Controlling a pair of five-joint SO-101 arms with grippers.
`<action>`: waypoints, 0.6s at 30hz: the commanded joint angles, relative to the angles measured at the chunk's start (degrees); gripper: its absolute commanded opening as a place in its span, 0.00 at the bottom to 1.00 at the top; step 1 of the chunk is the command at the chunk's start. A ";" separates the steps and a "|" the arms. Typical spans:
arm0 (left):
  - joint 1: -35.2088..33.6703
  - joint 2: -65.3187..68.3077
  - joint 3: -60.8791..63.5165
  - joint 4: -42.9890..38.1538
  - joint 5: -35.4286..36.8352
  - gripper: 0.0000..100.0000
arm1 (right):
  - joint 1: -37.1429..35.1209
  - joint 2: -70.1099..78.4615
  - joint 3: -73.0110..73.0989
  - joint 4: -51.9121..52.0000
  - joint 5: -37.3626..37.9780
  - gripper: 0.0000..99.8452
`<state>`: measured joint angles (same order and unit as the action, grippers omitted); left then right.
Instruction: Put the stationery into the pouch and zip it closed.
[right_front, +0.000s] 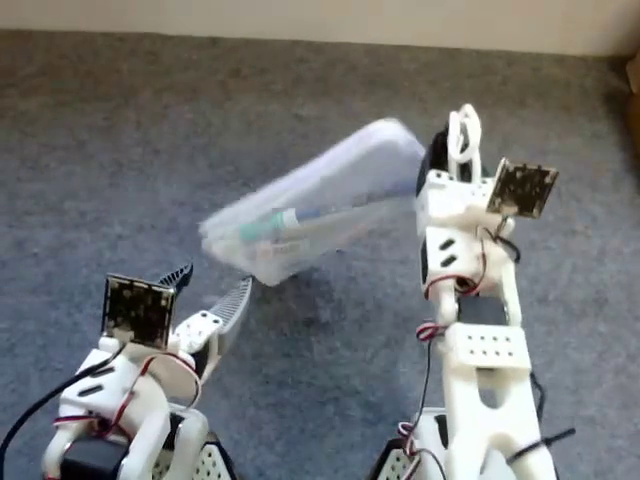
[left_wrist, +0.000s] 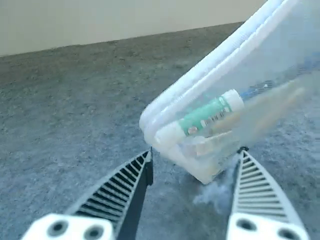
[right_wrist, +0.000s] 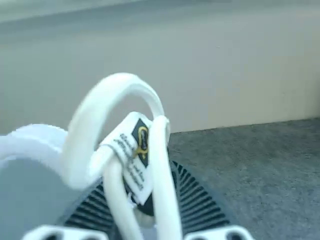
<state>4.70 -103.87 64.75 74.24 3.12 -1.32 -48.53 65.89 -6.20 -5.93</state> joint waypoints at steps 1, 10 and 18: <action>-0.92 -0.48 1.36 -3.60 0.62 0.26 | 0.31 -7.16 2.07 -1.10 1.05 0.01; -1.01 -0.48 3.03 -5.63 0.62 0.25 | 0.13 -19.74 8.40 10.59 0.88 0.01; -0.92 -0.57 3.03 -5.63 0.70 0.25 | -3.91 -35.03 9.19 29.23 1.05 0.01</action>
<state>4.70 -103.87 67.91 70.02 3.12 -2.02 -76.84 75.74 18.07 -5.58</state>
